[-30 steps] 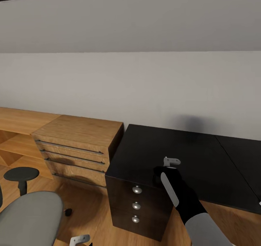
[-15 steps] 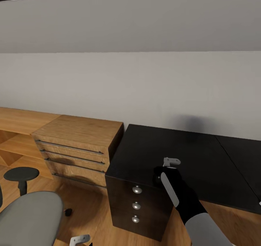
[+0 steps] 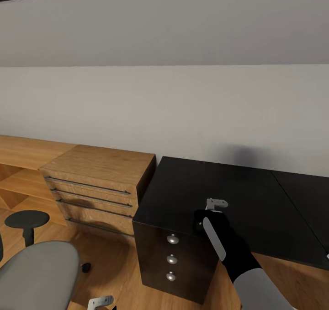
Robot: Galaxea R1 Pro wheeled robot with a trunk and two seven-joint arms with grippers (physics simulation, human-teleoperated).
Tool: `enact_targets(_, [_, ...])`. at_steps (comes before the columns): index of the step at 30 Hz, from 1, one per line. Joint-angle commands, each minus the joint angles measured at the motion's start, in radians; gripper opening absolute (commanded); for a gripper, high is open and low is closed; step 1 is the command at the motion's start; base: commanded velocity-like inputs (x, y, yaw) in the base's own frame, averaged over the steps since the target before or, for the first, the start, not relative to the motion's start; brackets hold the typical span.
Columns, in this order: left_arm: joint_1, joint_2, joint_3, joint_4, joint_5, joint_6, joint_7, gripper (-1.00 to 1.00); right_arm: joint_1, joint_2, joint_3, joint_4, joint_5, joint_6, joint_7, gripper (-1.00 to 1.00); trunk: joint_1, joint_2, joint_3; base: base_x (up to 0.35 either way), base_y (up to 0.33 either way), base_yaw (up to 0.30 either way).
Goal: In the bedroom, organize the workspace by keeping the computer under the desk, ensuring the monitor is on the desk, placing the keyboard on the desk next to the monitor, placing the mouse on the desk next to the keyboard, moving the folder from the swivel chair onto the desk next to the mouse, stacking the notebook on top of the folder with the pen on top of the notebook, and positioning the swivel chair next to the desk.
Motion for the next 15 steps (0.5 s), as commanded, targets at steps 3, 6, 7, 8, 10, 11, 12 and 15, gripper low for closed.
enact_targets(3, [0.0, 0.0, 0.008, -0.002, -0.005, -0.002, -0.007, 1.0, -0.001, -0.001, 0.002, 0.084, -0.004, 0.008, -0.01, -1.0, 0.0, 0.0, -0.001, 0.0, 0.0, 0.0])
enact_targets(6, [0.0, -0.001, 0.008, -0.002, -0.005, -0.002, -0.007, 1.0, -0.001, -0.002, 0.002, 0.084, -0.004, 0.008, -0.01, -1.0, -0.008, 0.014, 0.005, 0.0, 0.0, 0.0])
enact_targets(7, [0.0, 0.0, 0.008, -0.002, -0.005, -0.002, -0.007, 1.0, -0.001, -0.003, 0.002, 0.084, -0.004, 0.008, -0.01, -1.0, -0.012, 0.021, 0.008, 0.0, 0.0, 0.0])
enact_targets(8, [0.0, 0.0, 0.008, -0.002, -0.005, -0.002, -0.007, 1.0, -0.001, -0.003, 0.002, 0.084, -0.004, 0.008, -0.01, -1.0, -0.015, 0.028, 0.011, 0.0, 0.0, 0.0])
enact_targets(10, [0.0, 0.0, 0.008, -0.002, -0.005, -0.002, -0.007, 1.0, -0.001, -0.003, 0.002, 0.084, -0.004, 0.008, -0.01, -1.0, -0.023, 0.042, 0.018, 0.0, 0.0, 0.0])
enact_targets(11, [0.0, 0.0, 0.008, -0.002, -0.005, -0.002, -0.007, 1.0, -0.001, -0.003, 0.002, 0.084, -0.004, 0.008, -0.01, -1.0, -0.027, 0.049, 0.021, 0.0, 0.0, 0.0])
enact_targets(12, [0.0, -0.001, 0.007, -0.002, -0.006, -0.003, -0.007, 1.0, -0.001, -0.004, 0.002, 0.084, -0.004, 0.008, -0.01, -1.0, -0.031, 0.056, 0.024, 0.0, 0.0, 0.0])
enact_targets(15, [0.0, 0.0, 0.007, -0.002, -0.006, -0.003, -0.007, 1.0, -0.001, -0.004, 0.002, 0.084, -0.004, 0.008, -0.01, -1.0, -0.031, 0.056, 0.024, 0.0, 0.0, 0.0])
